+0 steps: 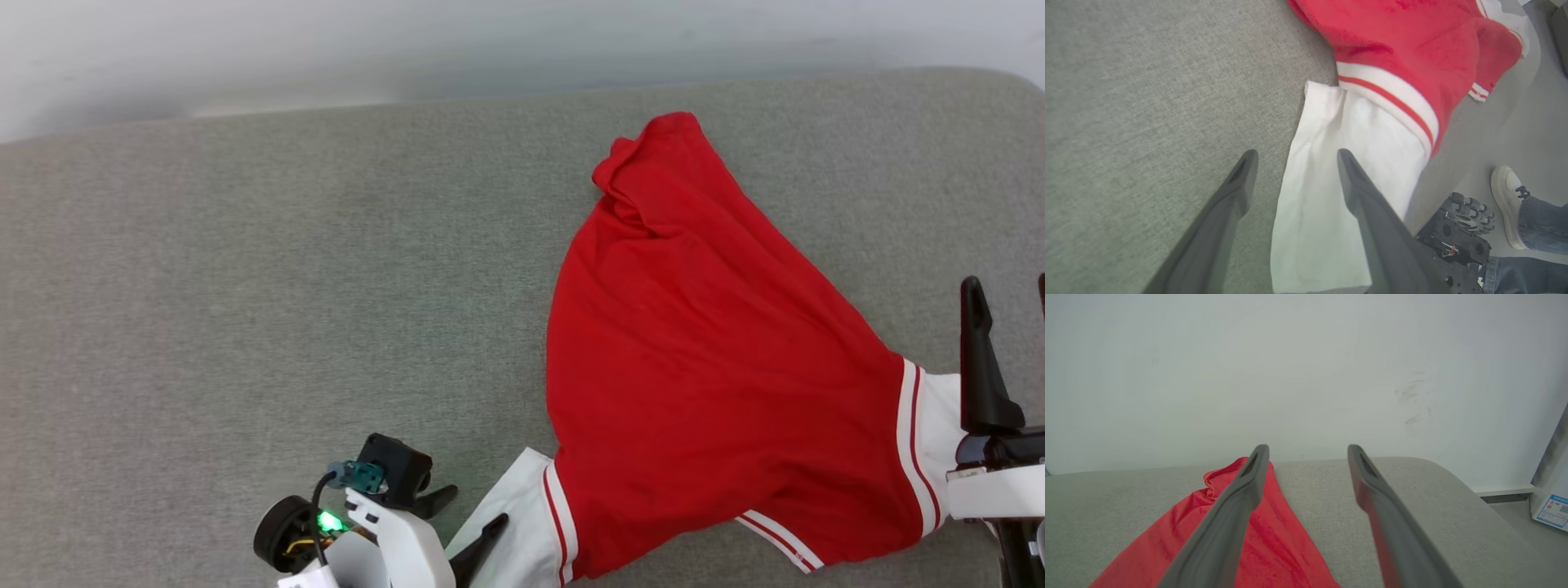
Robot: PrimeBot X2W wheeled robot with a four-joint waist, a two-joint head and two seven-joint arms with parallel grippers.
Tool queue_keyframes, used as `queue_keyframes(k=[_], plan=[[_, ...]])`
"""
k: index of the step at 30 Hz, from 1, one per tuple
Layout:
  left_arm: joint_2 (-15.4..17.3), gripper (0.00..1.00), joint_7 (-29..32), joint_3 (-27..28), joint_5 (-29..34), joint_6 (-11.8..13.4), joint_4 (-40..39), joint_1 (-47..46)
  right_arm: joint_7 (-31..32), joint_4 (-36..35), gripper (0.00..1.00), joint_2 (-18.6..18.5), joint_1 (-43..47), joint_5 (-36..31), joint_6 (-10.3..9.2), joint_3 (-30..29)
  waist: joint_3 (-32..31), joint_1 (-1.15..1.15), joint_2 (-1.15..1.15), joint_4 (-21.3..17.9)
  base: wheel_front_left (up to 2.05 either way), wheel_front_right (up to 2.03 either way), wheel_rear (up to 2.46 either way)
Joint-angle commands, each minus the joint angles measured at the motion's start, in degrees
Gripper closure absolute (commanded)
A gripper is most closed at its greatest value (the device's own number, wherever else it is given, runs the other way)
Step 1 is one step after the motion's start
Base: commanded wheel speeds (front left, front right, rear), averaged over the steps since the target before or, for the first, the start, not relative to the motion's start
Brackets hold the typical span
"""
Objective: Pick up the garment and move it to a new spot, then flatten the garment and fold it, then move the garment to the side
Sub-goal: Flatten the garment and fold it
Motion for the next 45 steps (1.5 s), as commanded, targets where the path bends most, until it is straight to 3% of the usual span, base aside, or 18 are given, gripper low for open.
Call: queue_keyframes(k=[1, 10, 11, 12, 15, 19, 26, 33, 43, 44, 45], plan=[[-0.46, 0.00, 1.00, -0.70, -0.33, -0.06, 0.89, -0.91, -0.74, 0.61, 0.00, 0.29, -1.22, 0.03, -0.02, 0.49, 1.38, 0.00, 0.00, -1.11, 0.00, 0.00, 0.00], [0.16, 0.00, 2.52, -3.90, 1.90, -1.02, 8.64, -3.87, -1.98, 2.65, 0.00, -0.71, -2.22, 0.06, -0.02, 1.49, 4.12, 0.00, 0.00, -2.54, 0.00, 0.00, 0.00], [0.25, 0.54, 3.31, -4.73, 1.82, -1.13, 9.81, -4.00, -1.86, 2.80, 0.00, -1.03, -2.26, -0.12, -0.02, 1.91, 4.31, 0.00, 0.00, -2.59, 0.00, 0.00, 0.00], [0.35, 1.00, 4.01, -5.68, 1.80, -1.47, 10.83, -4.07, -1.76, 3.00, 0.00, -1.41, -2.25, -0.42, -0.02, 2.19, 4.45, 0.00, 0.00, -2.62, 0.00, 0.00, 0.00], [0.54, 1.00, 4.49, -7.65, 1.86, -1.97, 12.93, -4.66, -2.08, 3.54, 0.00, -1.79, -2.40, -0.72, -0.03, 2.50, 4.67, 0.00, 0.00, -2.63, 0.00, 0.00, 0.00], [0.11, 1.00, 0.68, -5.83, 2.31, -1.49, 13.53, -6.51, -2.28, 4.00, 0.00, -1.64, -2.46, -0.85, -0.03, 2.72, 4.38, 0.00, 0.00, -2.33, 0.00, 0.00, 0.00], [0.59, 1.00, -10.95, 1.25, 2.09, 0.77, 14.00, -9.68, -2.51, 5.38, 0.00, -2.48, -1.79, -1.37, -0.03, 4.71, 2.32, 0.00, 0.00, -0.55, 0.00, 0.00, 0.00], [1.44, 1.00, -18.80, 8.28, 0.20, 3.51, 14.43, -10.41, -1.89, 6.09, 0.00, -2.77, -1.90, -1.50, -0.03, 5.66, 1.77, 0.00, 0.00, 0.33, 0.00, 0.00, 0.00], [2.18, 1.00, -25.63, 13.59, -2.50, 4.67, 21.94, -7.16, -0.90, 7.55, 0.00, -2.53, -1.93, -1.88, -0.03, 7.01, 1.99, 0.00, 0.00, 0.95, 0.00, 0.00, 0.00], [1.90, 0.91, -26.17, 13.61, -2.86, 4.33, 22.82, -6.98, -0.81, 7.70, 0.00, -2.46, -1.94, -1.87, -0.03, 7.13, 1.98, 0.00, 0.00, 1.01, 0.00, 0.00, 0.00], [1.39, 0.24, -26.97, 13.91, -3.37, 4.07, 23.79, -6.91, -0.66, 7.85, 0.00, -2.41, -1.97, -1.88, -0.03, 7.32, 1.96, 0.00, 0.00, 1.07, 0.00, 0.00, 0.00]])
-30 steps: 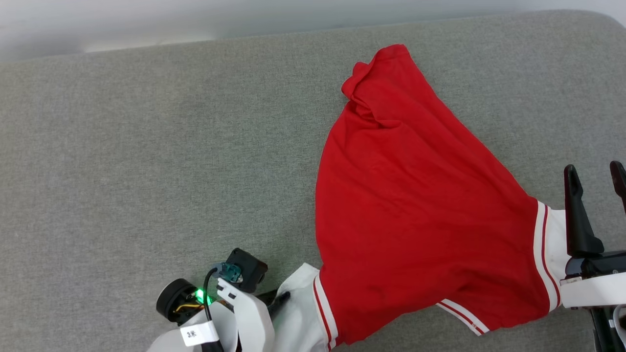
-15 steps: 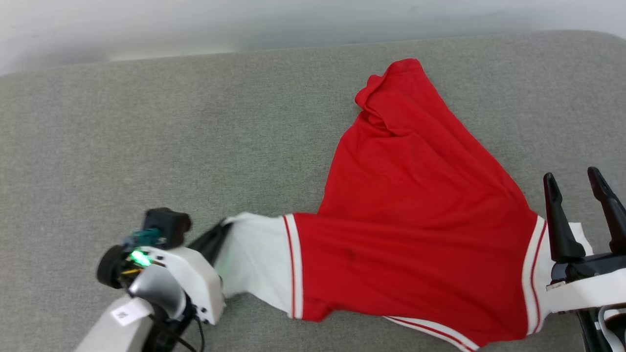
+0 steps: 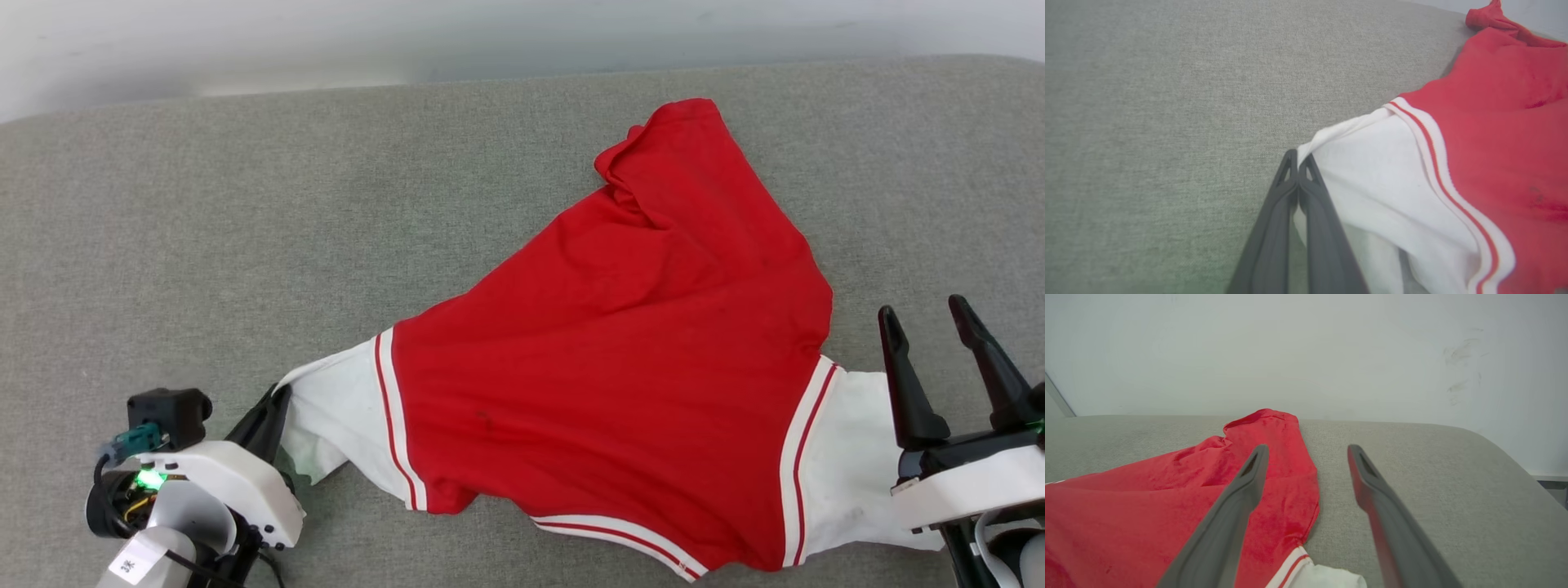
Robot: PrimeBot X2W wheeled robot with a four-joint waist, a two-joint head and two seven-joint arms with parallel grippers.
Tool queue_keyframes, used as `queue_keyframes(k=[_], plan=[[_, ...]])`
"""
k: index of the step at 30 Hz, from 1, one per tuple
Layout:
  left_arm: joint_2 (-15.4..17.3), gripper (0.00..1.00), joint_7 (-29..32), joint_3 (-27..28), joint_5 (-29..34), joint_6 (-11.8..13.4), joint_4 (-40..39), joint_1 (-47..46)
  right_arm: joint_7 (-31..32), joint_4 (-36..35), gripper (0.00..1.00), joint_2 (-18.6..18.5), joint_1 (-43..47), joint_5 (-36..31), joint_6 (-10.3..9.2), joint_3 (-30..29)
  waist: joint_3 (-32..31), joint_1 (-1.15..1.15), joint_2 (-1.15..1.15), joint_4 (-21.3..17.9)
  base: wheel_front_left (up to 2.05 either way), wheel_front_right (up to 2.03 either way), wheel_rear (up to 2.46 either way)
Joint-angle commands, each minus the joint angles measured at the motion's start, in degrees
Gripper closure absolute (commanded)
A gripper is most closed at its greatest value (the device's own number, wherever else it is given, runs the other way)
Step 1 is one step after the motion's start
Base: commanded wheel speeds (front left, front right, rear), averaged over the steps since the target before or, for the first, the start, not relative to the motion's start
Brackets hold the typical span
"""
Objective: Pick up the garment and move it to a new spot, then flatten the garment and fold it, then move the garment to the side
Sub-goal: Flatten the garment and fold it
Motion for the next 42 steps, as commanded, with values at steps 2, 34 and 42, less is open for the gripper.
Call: queue_keyframes(k=[2, 34, 42], plan=[[-0.52, 0.00, -2.43, 0.60, -0.40, -0.65, 2.04, 0.15, 0.37, 0.38, 0.00, 0.21, -0.14, 0.05, -0.04, 0.47, -0.14, 0.00, 0.00, 0.14, 0.00, 0.00, 0.00], [-4.35, 0.00, -15.73, 8.88, 14.50, -3.88, -25.94, 13.30, 58.40, -12.17, 0.00, -0.01, 12.93, 0.19, -0.03, -14.99, -4.37, 0.00, 0.00, 5.03, 0.00, 0.00, 0.00], [-3.94, 0.00, -15.73, 8.76, 13.99, -4.51, -26.12, 12.24, 61.28, -9.05, 0.00, 4.27, 12.84, -2.93, -0.04, -18.29, -2.01, 0.00, 0.00, 7.25, 0.00, 0.00, 0.00]])
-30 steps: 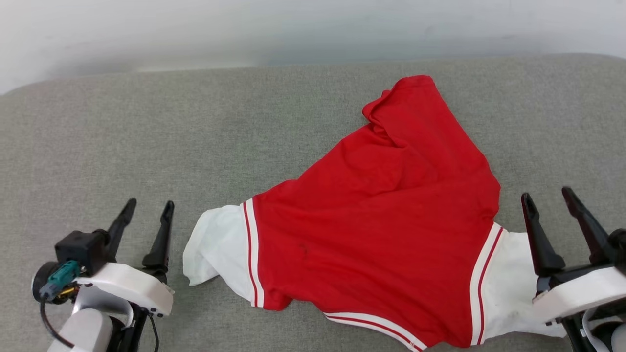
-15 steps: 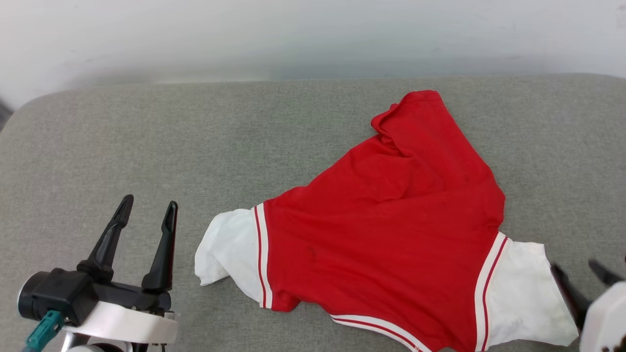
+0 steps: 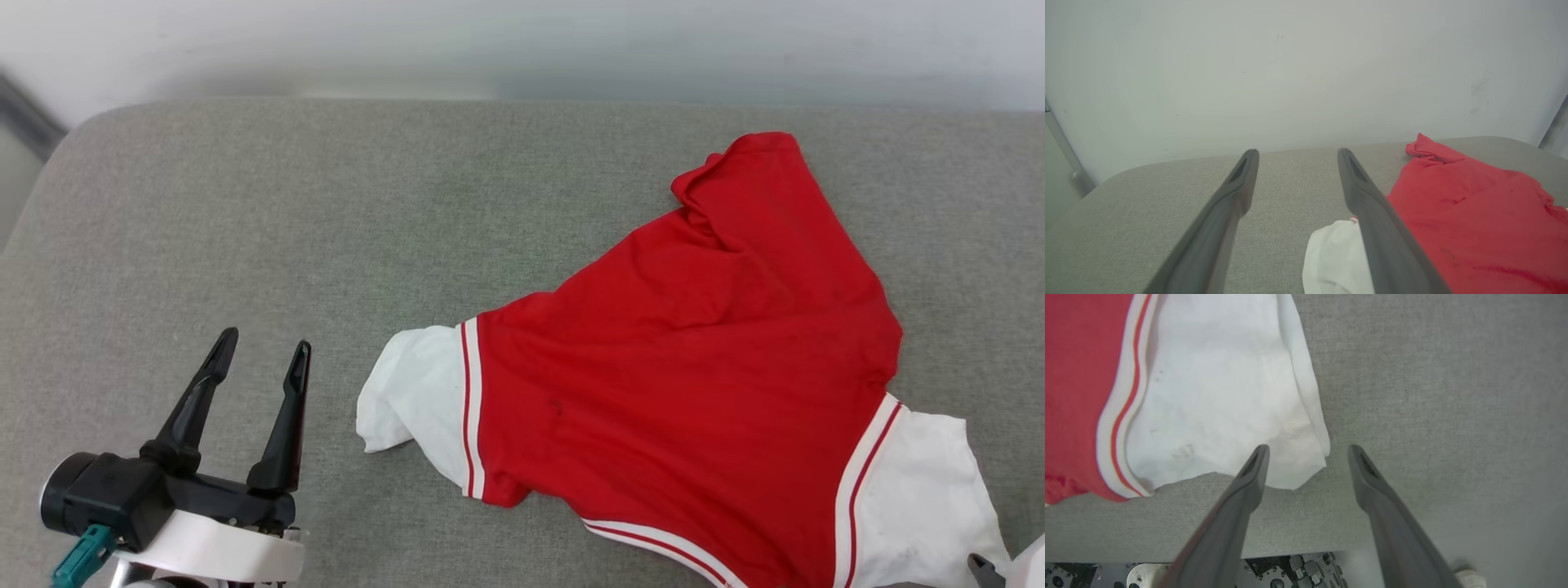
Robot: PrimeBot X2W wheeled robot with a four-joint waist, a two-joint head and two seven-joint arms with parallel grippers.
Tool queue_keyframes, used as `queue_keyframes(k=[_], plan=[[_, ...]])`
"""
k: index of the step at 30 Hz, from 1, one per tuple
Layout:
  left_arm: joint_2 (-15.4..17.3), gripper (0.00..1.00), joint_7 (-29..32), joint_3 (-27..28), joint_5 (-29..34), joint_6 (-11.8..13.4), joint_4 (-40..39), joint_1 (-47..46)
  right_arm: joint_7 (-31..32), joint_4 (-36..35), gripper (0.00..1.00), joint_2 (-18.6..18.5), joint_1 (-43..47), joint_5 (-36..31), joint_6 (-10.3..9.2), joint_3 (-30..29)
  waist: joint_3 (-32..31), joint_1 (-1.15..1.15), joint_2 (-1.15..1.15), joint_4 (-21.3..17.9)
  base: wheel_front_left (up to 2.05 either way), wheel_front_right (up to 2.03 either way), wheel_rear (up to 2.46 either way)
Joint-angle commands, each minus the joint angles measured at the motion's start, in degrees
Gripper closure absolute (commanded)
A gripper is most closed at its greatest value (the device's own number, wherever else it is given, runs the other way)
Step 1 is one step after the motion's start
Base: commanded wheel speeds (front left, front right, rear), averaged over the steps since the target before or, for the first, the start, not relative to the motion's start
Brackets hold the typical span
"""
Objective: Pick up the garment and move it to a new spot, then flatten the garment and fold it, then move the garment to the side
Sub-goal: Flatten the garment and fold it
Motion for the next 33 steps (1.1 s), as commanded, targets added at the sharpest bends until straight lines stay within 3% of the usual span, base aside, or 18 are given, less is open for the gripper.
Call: queue_keyframes(k=[1, 15, 16, 17, 25, 33], plan=[[0.30, 0.00, -0.13, 0.07, -0.38, -0.21, -0.24, -0.66, -0.56, 1.22, 0.00, 0.78, -0.11, 0.01, -0.02, -0.57, 1.02, 0.00, 0.00, 0.82, 0.00, 0.00, 0.00], [1.83, 0.00, 0.79, 0.39, -2.25, -0.53, 0.91, -1.58, -6.05, 11.77, 0.03, 3.15, -2.34, 1.33, 0.11, 3.73, 3.67, 0.00, 0.00, 2.13, 0.00, 0.00, 0.00], [2.23, 0.00, 1.25, 0.04, -2.10, -0.65, 1.17, -1.51, -6.48, 12.18, 0.58, 2.81, -2.23, 1.56, 0.18, 4.79, 3.63, 0.00, 0.00, 2.10, 0.00, 0.00, 0.00], [2.76, 0.00, 1.78, -0.36, -1.47, -0.78, 1.40, -1.39, -7.16, 12.52, 1.00, 2.44, -2.24, 1.70, 0.22, 5.28, 3.51, 0.00, 0.00, 2.00, 0.00, 0.00, 0.00], [4.41, 0.00, 7.35, -2.64, -3.74, -1.42, 1.97, 0.51, -10.11, 10.46, 1.00, -1.30, -1.88, 0.86, -0.06, 0.11, 1.22, 0.00, 0.00, 0.80, 0.00, 0.00, 0.00], [6.68, 0.00, 26.45, -3.87, -12.99, 0.04, -2.03, 3.29, -10.55, 5.74, 1.00, -2.90, -2.11, 1.43, -0.03, -1.97, 1.24, 0.00, 0.00, -1.94, 0.00, 0.00, 0.00]])
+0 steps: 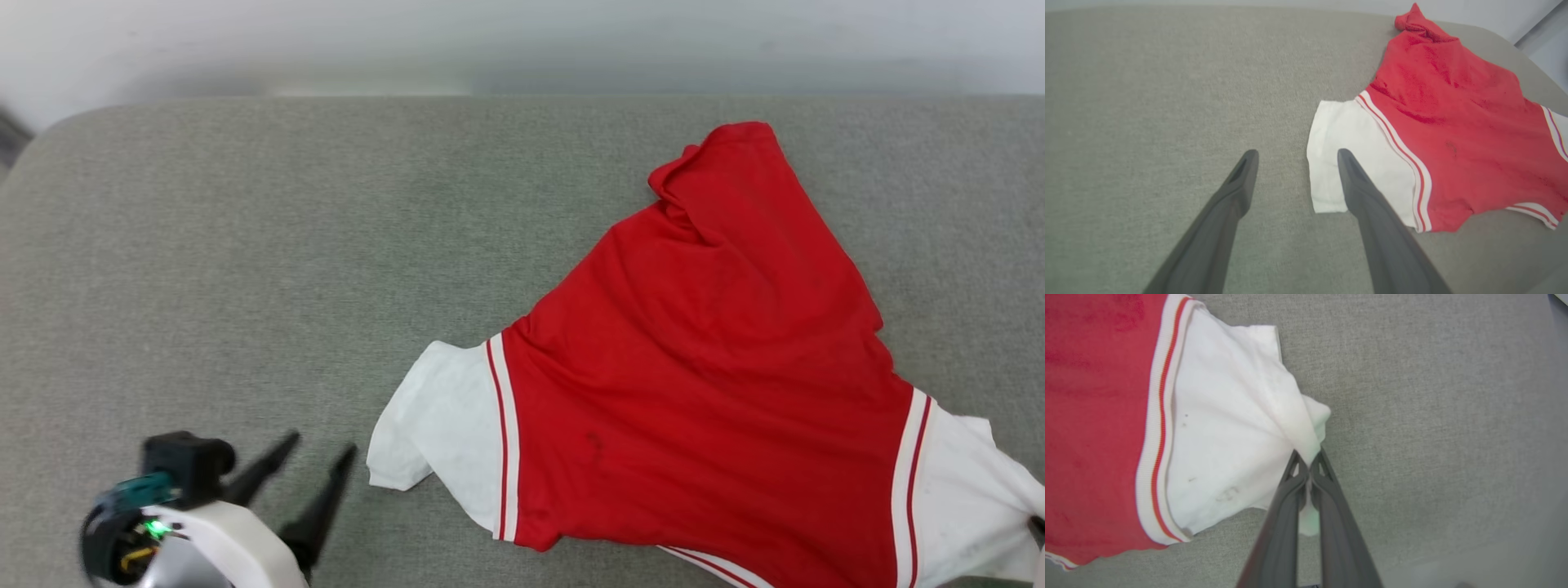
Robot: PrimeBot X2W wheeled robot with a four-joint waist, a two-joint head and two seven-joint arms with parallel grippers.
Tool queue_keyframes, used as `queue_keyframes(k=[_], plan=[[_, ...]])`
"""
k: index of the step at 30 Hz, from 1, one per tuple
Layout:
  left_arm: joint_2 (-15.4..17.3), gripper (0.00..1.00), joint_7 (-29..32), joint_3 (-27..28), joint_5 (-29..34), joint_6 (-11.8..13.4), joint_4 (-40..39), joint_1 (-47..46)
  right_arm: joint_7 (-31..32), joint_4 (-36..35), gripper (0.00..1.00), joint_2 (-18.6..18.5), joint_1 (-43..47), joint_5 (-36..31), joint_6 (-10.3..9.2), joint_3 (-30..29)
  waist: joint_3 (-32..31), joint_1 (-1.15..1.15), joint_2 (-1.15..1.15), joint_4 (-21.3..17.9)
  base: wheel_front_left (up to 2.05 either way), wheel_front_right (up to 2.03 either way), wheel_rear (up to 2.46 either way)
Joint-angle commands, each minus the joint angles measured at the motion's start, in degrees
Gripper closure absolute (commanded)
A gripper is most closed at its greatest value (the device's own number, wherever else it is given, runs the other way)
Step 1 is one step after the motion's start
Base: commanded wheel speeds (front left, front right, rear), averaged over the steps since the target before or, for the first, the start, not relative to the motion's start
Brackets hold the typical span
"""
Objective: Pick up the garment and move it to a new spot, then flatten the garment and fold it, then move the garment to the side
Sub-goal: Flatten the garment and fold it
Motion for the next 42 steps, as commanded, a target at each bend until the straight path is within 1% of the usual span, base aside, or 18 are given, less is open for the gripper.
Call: queue_keyframes(k=[1, 4, 6, 8, 12, 19, 23, 26, 27, 28, 29, 32, 35, 37, 39, 42], plan=[[0.36, 0.00, 4.19, -0.89, -1.54, 0.85, -0.72, 0.85, 0.03, -0.70, 1.00, -0.36, -0.36, 0.00, -0.04, 0.24, 0.63, 0.00, 0.00, -0.68, 0.00, 0.00, 0.00], [0.97, 0.00, 13.56, -2.22, -4.84, 2.91, -2.96, 0.54, 0.27, -1.80, 1.00, 0.31, -1.11, 0.13, -0.04, 1.31, 1.64, 0.00, 0.00, -1.54, 0.00, 0.00, 0.00], [1.86, 0.00, 17.67, -2.85, -5.08, 4.31, -3.79, -0.71, 0.27, -2.49, 1.00, 0.84, -1.83, 0.22, -0.04, 1.87, 2.50, 0.00, 0.00, -2.00, 0.00, 0.00, 0.00], [2.36, 0.00, 20.31, -3.42, -4.77, 5.31, -3.86, -1.72, 0.26, -2.98, 1.00, 1.18, -2.14, -0.07, -0.04, 2.50, 3.33, 0.00, 0.00, -2.48, 0.00, 0.00, 0.00], [1.83, 0.00, 23.17, -4.02, -5.30, 6.63, -2.64, -4.07, 0.25, -3.56, 1.00, 1.62, -2.99, -0.29, -0.04, 3.42, 4.81, 0.00, 0.00, -3.25, 0.00, 0.00, 0.00], [2.07, 0.00, 25.81, -5.76, -3.43, 7.46, 1.65, -7.74, -0.26, -3.58, 1.00, 2.07, -4.22, -0.61, -0.04, 4.30, 7.06, 0.00, 0.00, -4.23, 0.00, 0.00, 0.00], [2.64, 0.00, 27.94, -7.99, -1.46, 7.69, 5.25, -8.15, -0.47, -3.24, 1.00, 2.41, -4.72, -0.79, -0.04, 5.02, 7.83, 0.00, 0.00, -4.69, 0.00, 0.00, 0.00], [2.51, 0.00, 30.59, -10.70, -1.12, 7.08, 8.26, -7.07, -0.67, -3.02, 1.00, 2.34, -5.21, -0.78, -0.04, 5.45, 8.09, 0.00, 0.00, -4.87, 0.00, 0.00, 0.00], [2.20, 0.12, 31.32, -11.43, -1.46, 6.78, 9.08, -6.59, -0.78, -2.95, 1.00, 2.25, -5.26, -0.71, -0.04, 5.54, 8.09, 0.00, 0.00, -4.89, 0.00, 0.00, 0.00], [1.94, 0.76, 31.63, -12.00, -1.58, 6.63, 9.73, -6.24, -0.91, -2.86, 1.00, 2.15, -5.38, -0.65, -0.04, 5.62, 8.04, 0.00, 0.00, -4.91, 0.00, 0.00, 0.00], [1.71, 1.00, 31.80, -12.42, -1.68, 6.40, 10.38, -6.02, -1.08, -2.79, 1.00, 2.04, -5.41, -0.64, -0.04, 5.66, 7.92, 0.00, 0.00, -4.90, 0.00, 0.00, 0.00], [0.74, 1.00, 30.80, -12.65, -2.53, 6.01, 10.99, -5.29, -1.33, -2.28, 1.00, 1.75, -5.16, -0.57, -0.04, 5.73, 6.98, 0.00, 0.00, -4.64, 0.00, 0.00, 0.00], [1.16, 1.00, 28.65, -11.13, -3.34, 5.66, 10.49, -5.05, -1.42, -1.94, 1.00, 1.32, -5.06, -0.55, -0.04, 5.19, 5.43, 0.00, 0.00, -4.23, 0.00, 0.00, 0.00], [2.38, 1.00, 26.87, -10.06, -2.79, 5.19, 8.47, -5.03, -1.11, -2.00, 1.00, 0.74, -5.01, -0.93, -0.04, 5.13, 4.08, 0.00, 0.00, -3.98, 0.00, 0.00, 0.00], [3.02, 1.00, 25.44, -8.54, -3.47, 5.29, 5.60, -4.60, -0.66, -2.58, 1.00, 0.23, -5.30, -0.31, -0.04, 5.10, 2.71, 0.00, 0.00, -3.67, 0.00, 0.00, 0.00], [5.11, 1.00, 24.36, -6.06, -4.01, 5.68, 0.61, -3.15, 0.14, -3.76, 1.00, -0.58, -6.14, 0.80, -0.04, 4.02, 0.63, 0.00, 0.00, -3.35, 0.00, 0.00, 0.00]])
